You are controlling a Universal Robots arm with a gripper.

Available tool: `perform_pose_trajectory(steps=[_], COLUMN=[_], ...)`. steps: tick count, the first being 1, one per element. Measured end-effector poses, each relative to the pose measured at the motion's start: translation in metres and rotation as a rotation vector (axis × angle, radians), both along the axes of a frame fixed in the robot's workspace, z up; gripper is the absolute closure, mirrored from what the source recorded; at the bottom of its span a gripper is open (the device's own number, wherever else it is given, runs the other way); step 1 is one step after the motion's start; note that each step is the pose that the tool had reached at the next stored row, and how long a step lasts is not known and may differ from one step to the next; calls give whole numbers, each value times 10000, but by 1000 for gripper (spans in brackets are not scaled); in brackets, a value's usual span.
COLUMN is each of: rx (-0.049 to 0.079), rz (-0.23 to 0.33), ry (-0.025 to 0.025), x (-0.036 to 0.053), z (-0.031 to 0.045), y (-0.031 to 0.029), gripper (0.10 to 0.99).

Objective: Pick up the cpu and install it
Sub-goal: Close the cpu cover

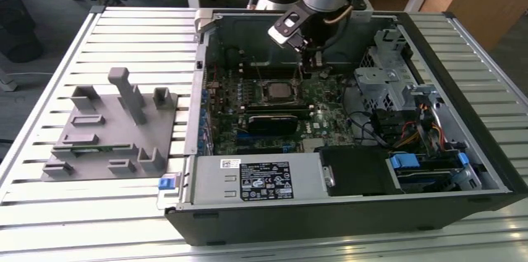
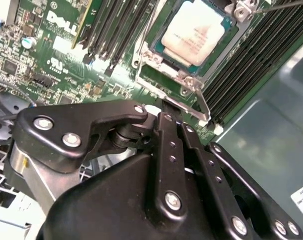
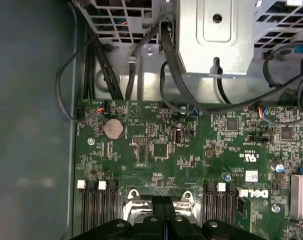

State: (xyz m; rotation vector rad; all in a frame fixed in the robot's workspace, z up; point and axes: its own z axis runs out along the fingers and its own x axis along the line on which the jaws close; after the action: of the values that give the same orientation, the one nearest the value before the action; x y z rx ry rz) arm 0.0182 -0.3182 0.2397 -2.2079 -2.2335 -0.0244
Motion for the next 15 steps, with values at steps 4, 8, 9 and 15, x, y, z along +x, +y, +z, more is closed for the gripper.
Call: perform_pose_trajectory(steps=[4,8,9,15], rx=[-1,0,0,0], rz=[1,0,0,0], ry=[2,2,2,2], x=[-32,-84,-112,-376], z=[-31,-65,-75,-133], y=[5,8,8,8], gripper=[980,980,980,980])
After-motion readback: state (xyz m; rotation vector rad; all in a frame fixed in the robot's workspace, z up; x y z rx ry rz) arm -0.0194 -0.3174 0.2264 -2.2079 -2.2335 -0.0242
